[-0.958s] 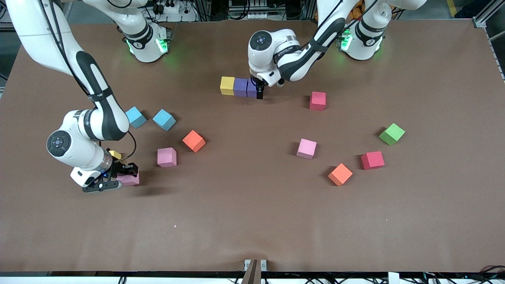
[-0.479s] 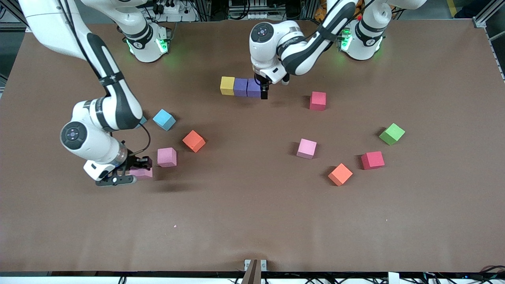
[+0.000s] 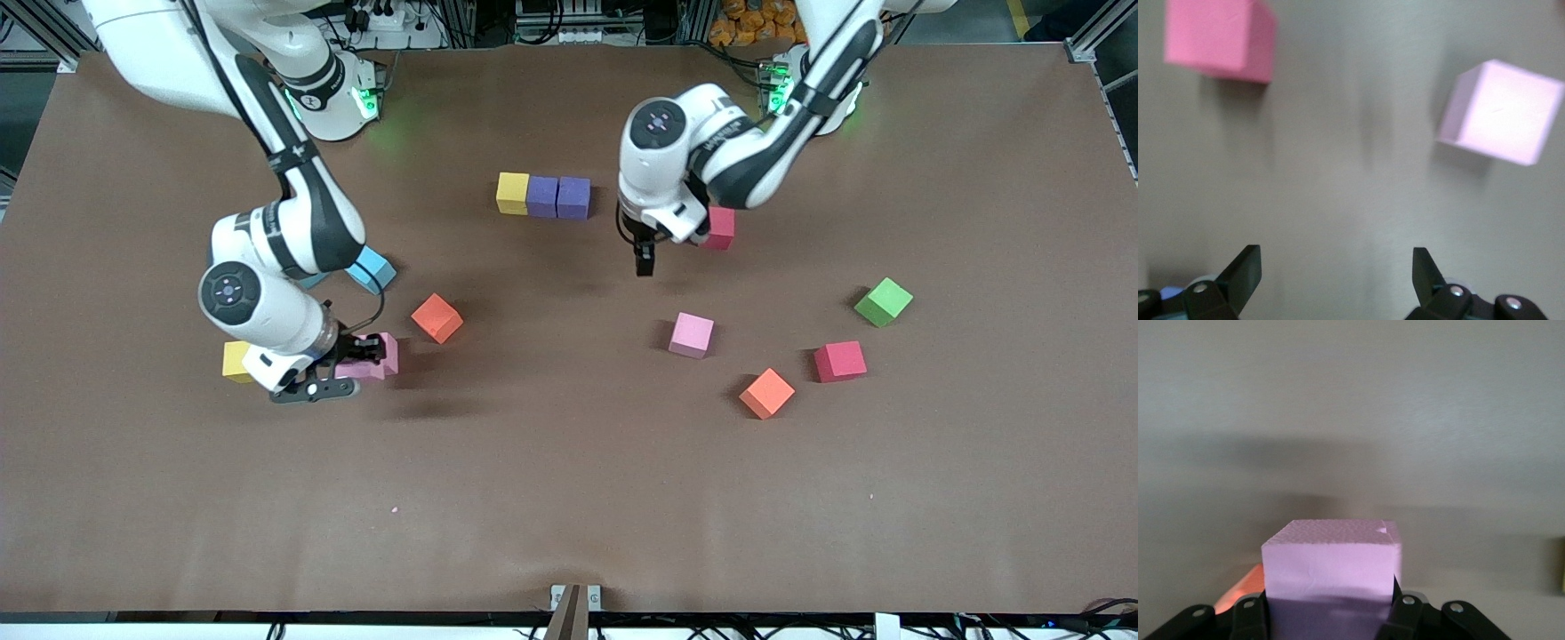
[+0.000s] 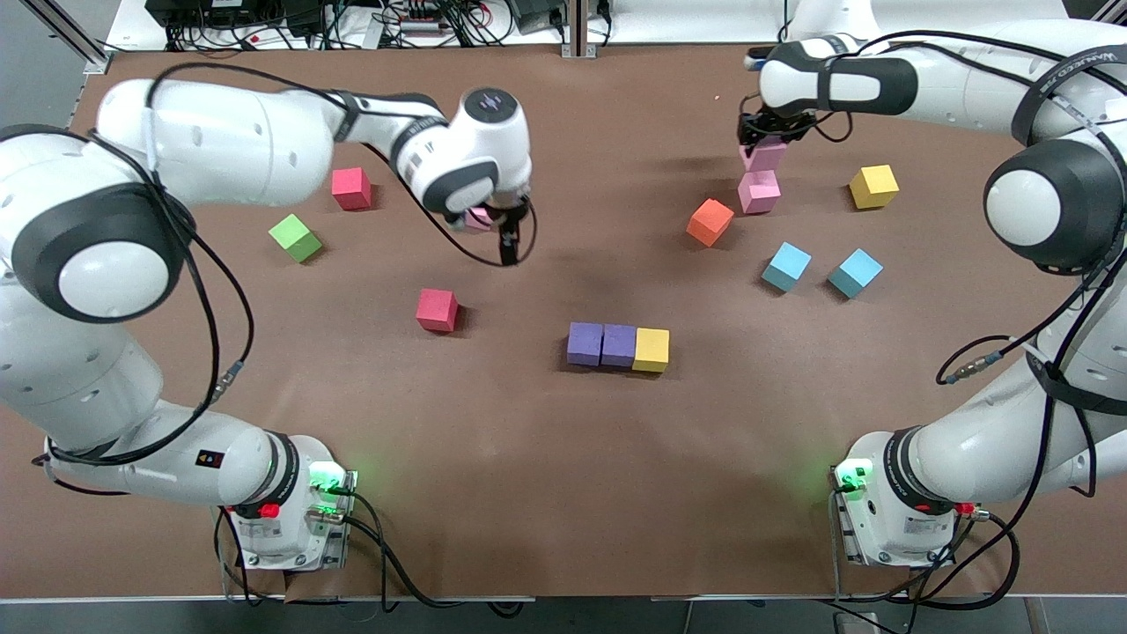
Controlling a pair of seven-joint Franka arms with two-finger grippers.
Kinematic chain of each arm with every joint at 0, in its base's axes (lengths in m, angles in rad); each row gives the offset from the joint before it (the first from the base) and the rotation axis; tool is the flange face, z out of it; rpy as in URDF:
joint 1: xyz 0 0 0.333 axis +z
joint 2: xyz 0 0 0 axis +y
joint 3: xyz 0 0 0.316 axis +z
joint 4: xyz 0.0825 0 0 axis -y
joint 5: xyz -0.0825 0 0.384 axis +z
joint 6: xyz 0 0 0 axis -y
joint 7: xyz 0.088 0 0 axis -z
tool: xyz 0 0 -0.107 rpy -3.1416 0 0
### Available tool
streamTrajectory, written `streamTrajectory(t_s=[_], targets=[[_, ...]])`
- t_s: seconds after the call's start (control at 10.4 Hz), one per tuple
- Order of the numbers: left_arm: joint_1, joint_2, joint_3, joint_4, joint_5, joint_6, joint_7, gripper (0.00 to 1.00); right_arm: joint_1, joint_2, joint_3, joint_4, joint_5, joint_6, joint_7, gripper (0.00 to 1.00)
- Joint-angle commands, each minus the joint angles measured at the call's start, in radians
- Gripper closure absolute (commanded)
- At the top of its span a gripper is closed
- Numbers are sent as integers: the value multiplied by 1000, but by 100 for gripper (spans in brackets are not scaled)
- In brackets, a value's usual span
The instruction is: Form number 2 with 11 blocks
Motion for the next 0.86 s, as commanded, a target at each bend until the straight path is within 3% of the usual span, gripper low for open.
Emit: streamTrajectory(t_s=[0.0, 0.38, 0.58, 0.77], targets=[[63, 63, -12, 78, 18, -13, 172, 0, 142, -33, -2, -13, 4, -11, 241, 45], [115, 179, 3, 220, 32, -14, 427, 0, 355, -14, -4, -19, 4, 79, 447, 46], [103, 219, 49, 270, 79, -20, 437, 0, 447, 4, -5, -18, 4, 115, 565, 46], [105, 256, 64, 274, 147, -20, 436, 0, 530, 68, -5, -18, 4, 245, 632, 45]])
